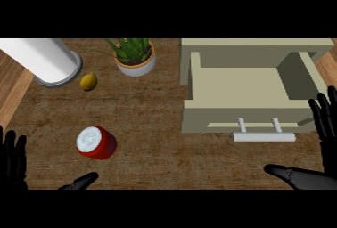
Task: Pick up the can, place it into the drawer and close the drawer
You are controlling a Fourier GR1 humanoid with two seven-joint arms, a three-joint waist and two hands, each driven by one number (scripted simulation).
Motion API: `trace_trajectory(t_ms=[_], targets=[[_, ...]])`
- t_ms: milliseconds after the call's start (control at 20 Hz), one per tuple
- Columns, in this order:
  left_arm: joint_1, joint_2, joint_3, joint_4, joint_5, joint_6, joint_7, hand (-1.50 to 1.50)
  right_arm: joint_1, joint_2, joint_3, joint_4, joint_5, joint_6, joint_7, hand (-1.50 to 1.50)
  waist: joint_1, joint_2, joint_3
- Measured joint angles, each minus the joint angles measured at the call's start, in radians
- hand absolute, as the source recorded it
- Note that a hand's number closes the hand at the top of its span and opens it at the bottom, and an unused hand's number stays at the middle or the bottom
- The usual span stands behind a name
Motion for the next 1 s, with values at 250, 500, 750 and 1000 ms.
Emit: trace_trajectory(t_ms=[250, 500, 750, 1000], targets=[[-0.039, -0.002, -0.028, 0.122, 0.011, 0.056, -0.048, -1.50, 0.014, 0.003, -0.013, 0.005, -0.002, 0.012, -0.027, -1.50, -0.001, 0.000, 0.000], [-0.064, -0.002, -0.046, 0.261, 0.043, 0.119, -0.132, -1.50, 0.017, 0.001, -0.023, -0.006, -0.007, 0.021, -0.023, -1.50, -0.001, 0.000, 0.000], [-0.037, 0.000, -0.041, 0.386, 0.131, 0.141, -0.269, -1.50, 0.056, 0.007, -0.033, -0.026, -0.019, 0.041, -0.044, -1.50, -0.001, 0.000, 0.000], [-0.044, -0.002, -0.012, 0.515, 0.210, 0.165, -0.396, -1.50, 0.037, -0.012, -0.062, -0.056, -0.038, 0.046, 0.001, -1.50, -0.001, 0.000, -0.001]])
